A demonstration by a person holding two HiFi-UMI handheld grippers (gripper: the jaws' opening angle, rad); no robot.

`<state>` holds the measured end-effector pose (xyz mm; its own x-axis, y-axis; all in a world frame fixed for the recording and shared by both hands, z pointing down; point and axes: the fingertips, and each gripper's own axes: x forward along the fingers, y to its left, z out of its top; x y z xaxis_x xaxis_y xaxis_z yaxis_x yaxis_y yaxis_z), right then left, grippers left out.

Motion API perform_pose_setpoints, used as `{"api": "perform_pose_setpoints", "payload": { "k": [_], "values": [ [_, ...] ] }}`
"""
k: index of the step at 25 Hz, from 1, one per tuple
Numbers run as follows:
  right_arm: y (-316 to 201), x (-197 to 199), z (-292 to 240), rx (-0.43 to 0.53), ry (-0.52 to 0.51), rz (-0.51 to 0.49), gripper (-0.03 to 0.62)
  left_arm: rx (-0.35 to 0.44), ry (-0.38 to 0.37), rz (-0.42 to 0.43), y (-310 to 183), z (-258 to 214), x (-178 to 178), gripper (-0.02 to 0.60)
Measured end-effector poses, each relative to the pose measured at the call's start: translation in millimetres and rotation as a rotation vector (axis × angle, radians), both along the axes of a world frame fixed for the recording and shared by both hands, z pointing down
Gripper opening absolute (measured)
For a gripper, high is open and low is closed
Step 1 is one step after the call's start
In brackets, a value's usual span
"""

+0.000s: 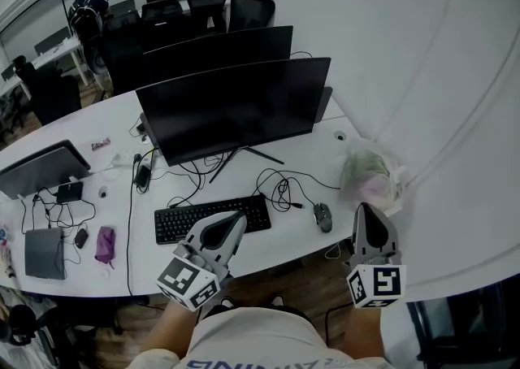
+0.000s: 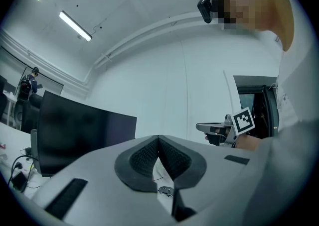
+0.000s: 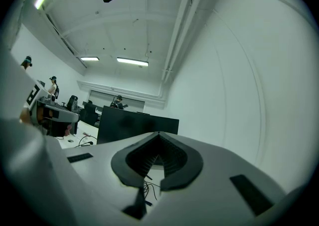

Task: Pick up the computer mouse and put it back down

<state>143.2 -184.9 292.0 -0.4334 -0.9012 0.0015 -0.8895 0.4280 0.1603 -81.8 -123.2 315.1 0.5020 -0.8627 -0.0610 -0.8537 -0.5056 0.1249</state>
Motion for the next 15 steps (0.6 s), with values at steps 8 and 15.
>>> {"api": "perform_pose_setpoints", "payload": {
  "k": [8,15],
  "values": [
    [3.2,-1.9,4.5,-0.004,0.012,-0.013,0.020,-0.008,0.004,0.002,4.9,3.2,-0.6,0.008],
    [1.2,1.3,8.4,-0.037,-0.001,0.000,0.020,-0.012,0.008,0.009,3.2,3.1,3.4,0.008]
  ]
}}
